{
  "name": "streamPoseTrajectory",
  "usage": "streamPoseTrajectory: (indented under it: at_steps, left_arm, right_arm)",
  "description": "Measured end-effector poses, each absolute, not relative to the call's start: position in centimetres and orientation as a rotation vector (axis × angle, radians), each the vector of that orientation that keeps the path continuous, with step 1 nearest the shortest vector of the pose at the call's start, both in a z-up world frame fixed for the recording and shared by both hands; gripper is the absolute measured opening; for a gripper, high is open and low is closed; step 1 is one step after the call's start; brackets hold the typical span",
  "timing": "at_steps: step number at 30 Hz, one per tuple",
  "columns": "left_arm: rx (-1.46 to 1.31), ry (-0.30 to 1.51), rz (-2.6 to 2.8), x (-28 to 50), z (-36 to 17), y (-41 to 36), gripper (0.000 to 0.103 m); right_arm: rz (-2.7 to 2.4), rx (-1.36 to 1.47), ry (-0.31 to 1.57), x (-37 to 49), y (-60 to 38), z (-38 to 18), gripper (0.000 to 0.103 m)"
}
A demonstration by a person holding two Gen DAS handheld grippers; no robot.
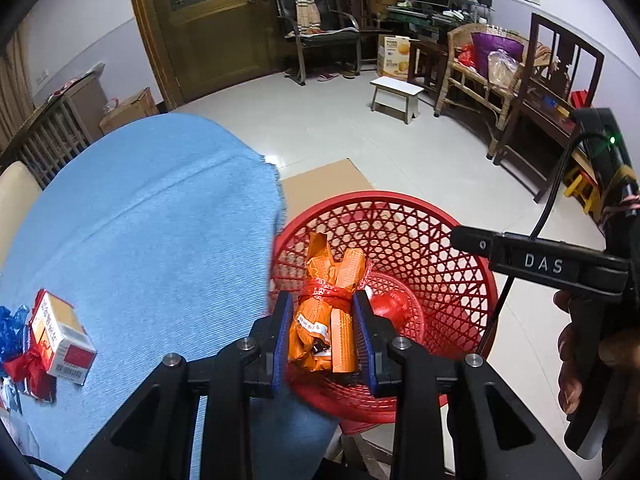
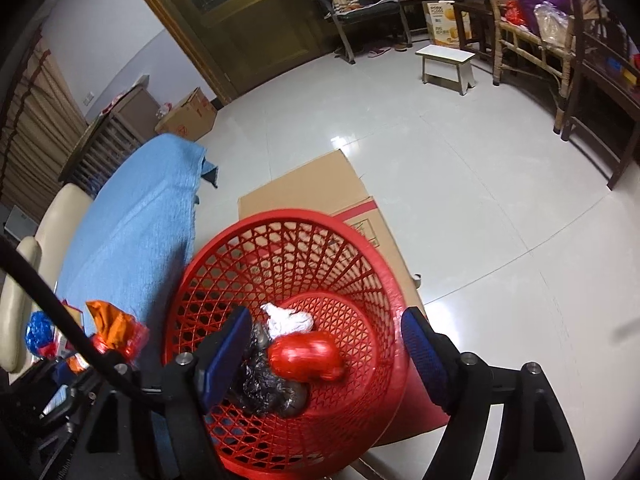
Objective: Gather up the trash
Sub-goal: 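Open both grippers over the red wastebasket to drop the wrapper and mesh bag, then move both tools back toward the remaining trash on the table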
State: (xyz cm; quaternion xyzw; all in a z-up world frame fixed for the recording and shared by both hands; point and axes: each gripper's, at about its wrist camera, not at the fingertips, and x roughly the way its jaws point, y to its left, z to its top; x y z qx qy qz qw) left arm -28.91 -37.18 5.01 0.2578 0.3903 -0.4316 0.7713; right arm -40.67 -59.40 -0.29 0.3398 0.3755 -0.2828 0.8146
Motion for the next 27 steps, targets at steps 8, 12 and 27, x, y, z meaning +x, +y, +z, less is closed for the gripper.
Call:
streamPoseTrajectory:
  at_steps: [8, 12, 27]
  left_arm:
    - [0.553, 0.913, -0.984, -29.4, 4.1, -39.1, 0.035]
    - [0.543, 0.948, -1.021, -29.6, 3.7, -39.9, 0.089]
    - [0.358, 0.938, -0.897, -25.4, 6.3, -31.7, 0.089]
  right_arm:
    - [-0.643, 0.728, 0.759, -42.0, -60.2, 1.1, 0.08]
    - [-0.666, 0.73, 0.74, -42.7, -60.6, 1.8, 0.08]
    - [-0.622, 0.664, 0.746, -40.7, -57.4, 3.6, 0.08]
